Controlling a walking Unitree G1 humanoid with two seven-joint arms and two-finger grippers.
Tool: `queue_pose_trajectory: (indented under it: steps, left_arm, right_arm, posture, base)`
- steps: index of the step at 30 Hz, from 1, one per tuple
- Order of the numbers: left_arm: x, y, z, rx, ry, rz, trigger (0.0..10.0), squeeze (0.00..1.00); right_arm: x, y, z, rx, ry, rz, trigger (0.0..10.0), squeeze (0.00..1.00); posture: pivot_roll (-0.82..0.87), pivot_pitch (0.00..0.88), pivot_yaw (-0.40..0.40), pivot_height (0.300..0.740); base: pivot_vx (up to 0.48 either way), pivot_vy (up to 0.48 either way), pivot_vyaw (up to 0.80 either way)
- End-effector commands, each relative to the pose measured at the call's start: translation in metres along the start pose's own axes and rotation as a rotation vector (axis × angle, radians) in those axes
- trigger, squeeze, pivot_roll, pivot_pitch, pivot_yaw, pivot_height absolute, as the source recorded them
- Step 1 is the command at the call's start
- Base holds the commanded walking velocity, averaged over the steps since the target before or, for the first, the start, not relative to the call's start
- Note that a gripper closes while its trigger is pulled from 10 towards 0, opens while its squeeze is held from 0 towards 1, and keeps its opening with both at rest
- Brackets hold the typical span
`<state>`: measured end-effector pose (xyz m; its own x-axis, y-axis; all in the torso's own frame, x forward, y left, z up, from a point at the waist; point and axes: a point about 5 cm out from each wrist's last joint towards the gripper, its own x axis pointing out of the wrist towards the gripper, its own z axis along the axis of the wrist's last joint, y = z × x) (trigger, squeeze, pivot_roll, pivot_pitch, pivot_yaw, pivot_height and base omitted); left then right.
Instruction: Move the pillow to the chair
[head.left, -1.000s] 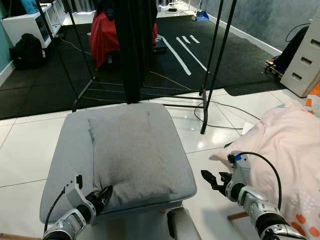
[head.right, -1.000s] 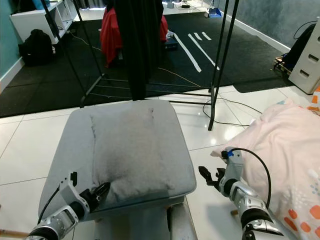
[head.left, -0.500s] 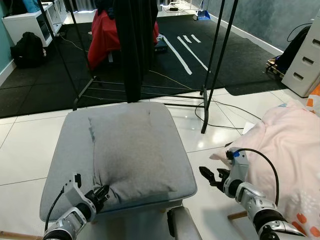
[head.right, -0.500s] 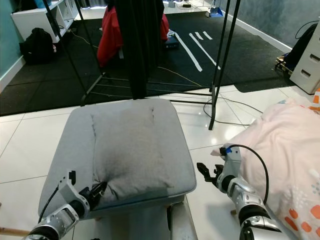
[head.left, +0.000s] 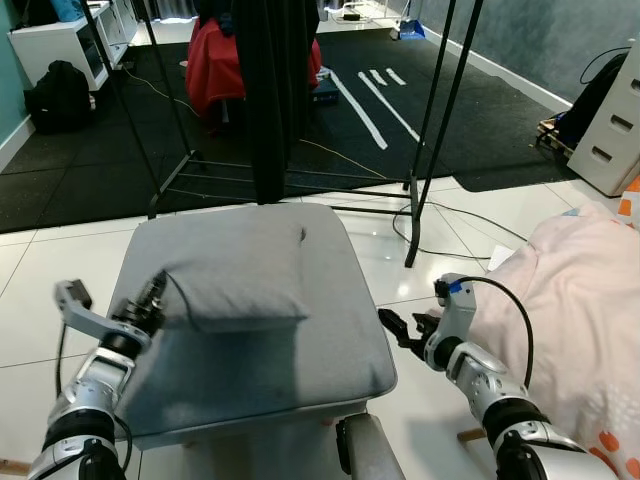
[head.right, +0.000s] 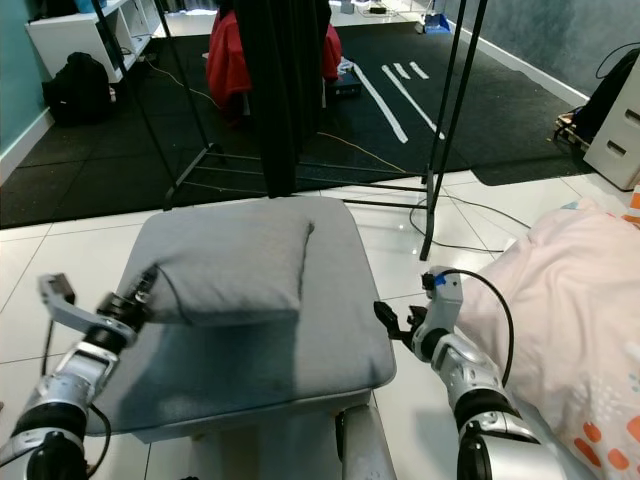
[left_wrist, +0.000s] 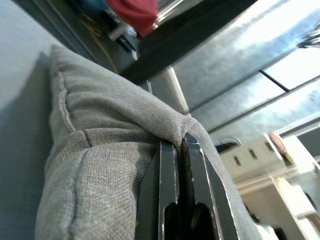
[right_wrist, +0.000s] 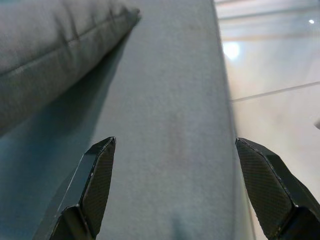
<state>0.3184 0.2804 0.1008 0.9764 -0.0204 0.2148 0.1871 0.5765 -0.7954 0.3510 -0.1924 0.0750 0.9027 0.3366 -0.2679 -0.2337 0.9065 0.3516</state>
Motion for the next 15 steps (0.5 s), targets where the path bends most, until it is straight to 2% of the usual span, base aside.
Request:
queue_pose_trajectory:
  steps: [1,8,11,15]
  left_arm:
    - [-0.013,0.001,0.005,-0.001,-0.063,-0.006,0.0,0.00]
    - [-0.023,-0.003,-0.001,-0.005,-0.050,-0.026,0.0,0.00]
    - [-0.037,-0.014,-0.020,-0.029,0.014,-0.075,0.0,0.00]
    - [-0.040,-0.019,-0.026,-0.042,0.041,-0.096,0.0,0.00]
  right_arm:
    - [0.003,0.006,0.001,0.013,-0.015,0.030,10.0,0.00]
    - [0.004,0.008,0.001,0.009,-0.012,0.036,10.0,0.00]
    - [0.007,0.011,0.006,0.005,-0.020,0.041,10.0,0.00]
    - [0.008,0.013,0.007,0.003,-0.023,0.044,10.0,0.00]
  posture:
    - [-0.18,0.066,0.017,0.516]
    - [-0.17,0.060,0.012,0.526]
    - [-0.15,0.041,0.002,0.541]
    - [-0.15,0.037,0.001,0.546]
  base:
    - [0.000,0.000,0.00]
    - [0.000,0.000,0.00]
    - [0.000,0.000,0.00]
    - [0.000,0.000,0.00]
